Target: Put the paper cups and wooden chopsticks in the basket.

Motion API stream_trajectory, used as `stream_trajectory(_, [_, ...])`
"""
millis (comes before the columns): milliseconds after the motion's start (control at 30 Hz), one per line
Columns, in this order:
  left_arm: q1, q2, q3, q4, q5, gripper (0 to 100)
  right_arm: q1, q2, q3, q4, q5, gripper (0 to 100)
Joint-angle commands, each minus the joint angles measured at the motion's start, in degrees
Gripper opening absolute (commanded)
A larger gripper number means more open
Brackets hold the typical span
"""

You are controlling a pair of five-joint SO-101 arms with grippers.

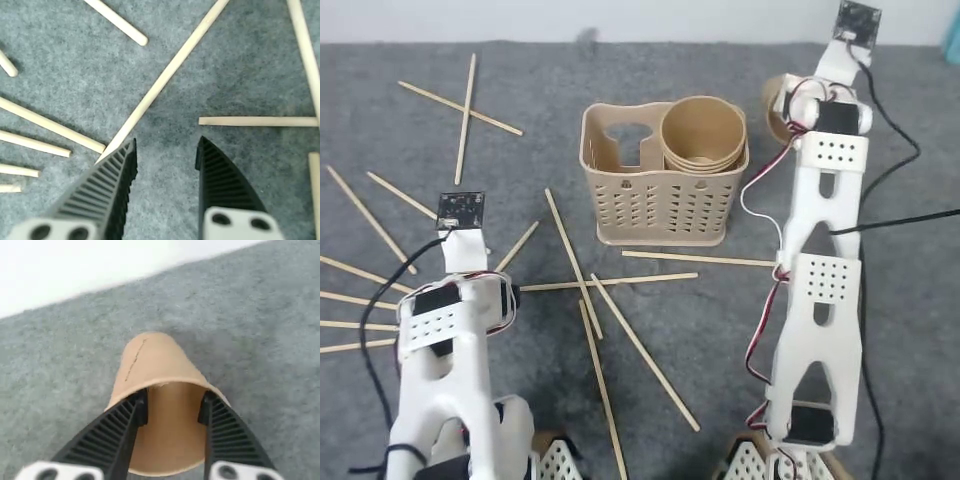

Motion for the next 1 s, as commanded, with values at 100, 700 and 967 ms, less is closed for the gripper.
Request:
stream_trajectory(100, [0.26, -1.76, -0.57, -1.14, -0.35, 18, 3.56, -4.79, -2.99, -0.13, 4.13, 18.7])
stream_trajectory(700, [0.44, -1.76, -0.57, -1.23, -0.35, 18, 10.42, -6.64, -3.16, 28.35, 5.19, 18.7])
stream_trajectory(967, [0.35, -1.76, -0.57, -1.76, -0.35, 18, 12.53, -12.97, -2.90, 32.13, 5.54, 18.7])
